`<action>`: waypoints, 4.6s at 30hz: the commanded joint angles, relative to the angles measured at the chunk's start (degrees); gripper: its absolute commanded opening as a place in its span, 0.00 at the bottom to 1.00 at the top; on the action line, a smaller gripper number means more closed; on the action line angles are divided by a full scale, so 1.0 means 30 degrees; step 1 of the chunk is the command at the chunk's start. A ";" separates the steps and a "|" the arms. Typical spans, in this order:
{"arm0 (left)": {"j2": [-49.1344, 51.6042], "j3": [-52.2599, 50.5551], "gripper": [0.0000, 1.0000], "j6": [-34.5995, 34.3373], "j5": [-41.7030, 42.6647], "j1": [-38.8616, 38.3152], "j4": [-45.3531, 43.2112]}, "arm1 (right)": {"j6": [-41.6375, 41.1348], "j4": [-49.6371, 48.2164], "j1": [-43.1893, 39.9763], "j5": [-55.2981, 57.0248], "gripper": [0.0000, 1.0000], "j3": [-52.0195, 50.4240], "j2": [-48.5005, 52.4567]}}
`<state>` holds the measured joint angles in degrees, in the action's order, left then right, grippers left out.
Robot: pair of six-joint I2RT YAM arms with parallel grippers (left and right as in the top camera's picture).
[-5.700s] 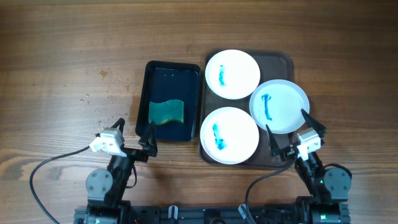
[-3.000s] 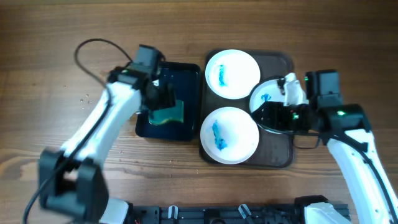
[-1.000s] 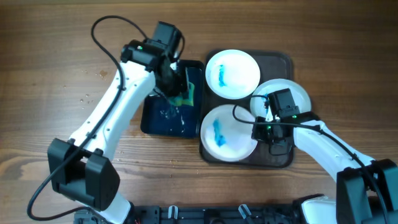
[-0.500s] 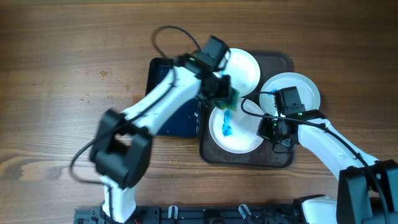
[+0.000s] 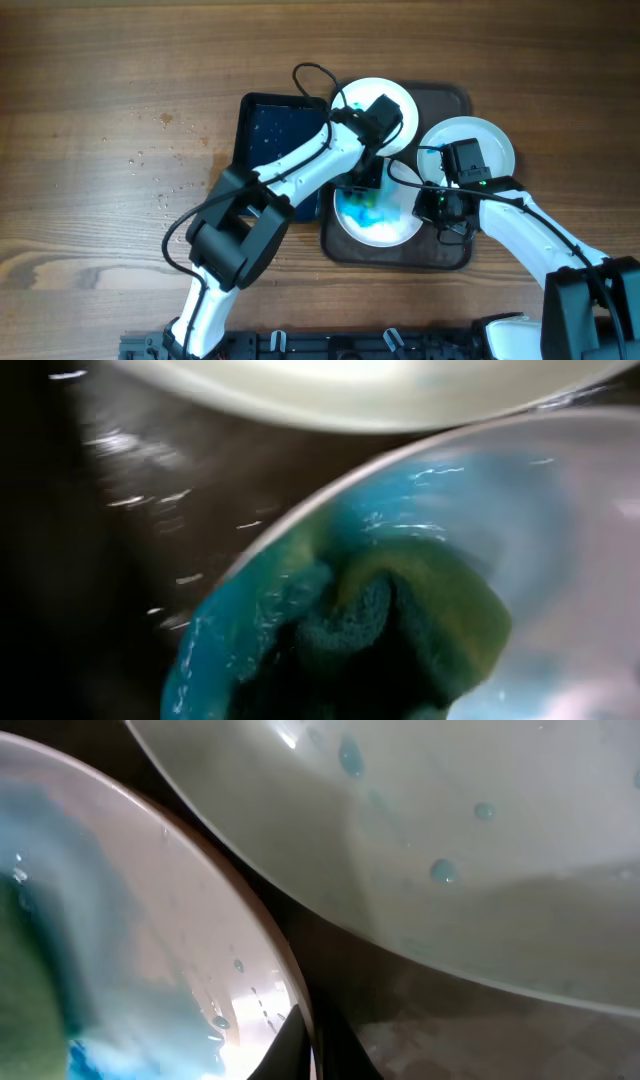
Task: Clean dirty plates on tray and stack at the side
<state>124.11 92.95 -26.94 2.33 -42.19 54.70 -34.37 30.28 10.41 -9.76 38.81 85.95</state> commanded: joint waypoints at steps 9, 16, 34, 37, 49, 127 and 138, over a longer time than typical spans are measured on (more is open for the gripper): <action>0.0743 -0.1035 0.04 0.1319 1.1438 -0.0087 -0.4437 | -0.0044 0.0299 -0.0226 0.1749 0.05 -0.0299 0.0495; 0.0758 -0.1035 0.04 0.1333 1.1191 -0.1494 -0.5464 | -0.0044 0.0379 -0.0226 0.1741 0.04 -0.0299 0.0495; 0.0736 -0.1027 0.04 -0.1253 -0.3555 0.1107 0.1982 | -0.0036 0.0648 -0.0226 0.1756 0.04 -0.0299 0.0495; 0.0743 -0.1035 0.04 -0.0656 -0.0226 0.1311 0.0313 | -0.0029 0.0641 -0.0226 0.1756 0.04 -0.0299 0.0495; 0.0787 -0.1035 0.04 0.1304 0.8189 -0.1770 -0.6856 | 0.1056 0.0663 -0.0226 0.1515 0.04 -0.0299 0.0495; -0.6827 -0.4699 0.71 0.0408 0.1931 0.8102 -0.0954 | 0.5858 0.4291 -0.0204 -0.1916 0.04 0.3330 -0.0109; -1.3085 -0.3942 1.00 0.0415 0.3002 1.3974 0.1967 | 0.7162 0.7883 0.3745 0.0430 0.04 1.2043 -0.0095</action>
<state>89.71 80.27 -26.02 9.72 -4.80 59.02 -13.45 56.10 18.37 -10.15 70.67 86.24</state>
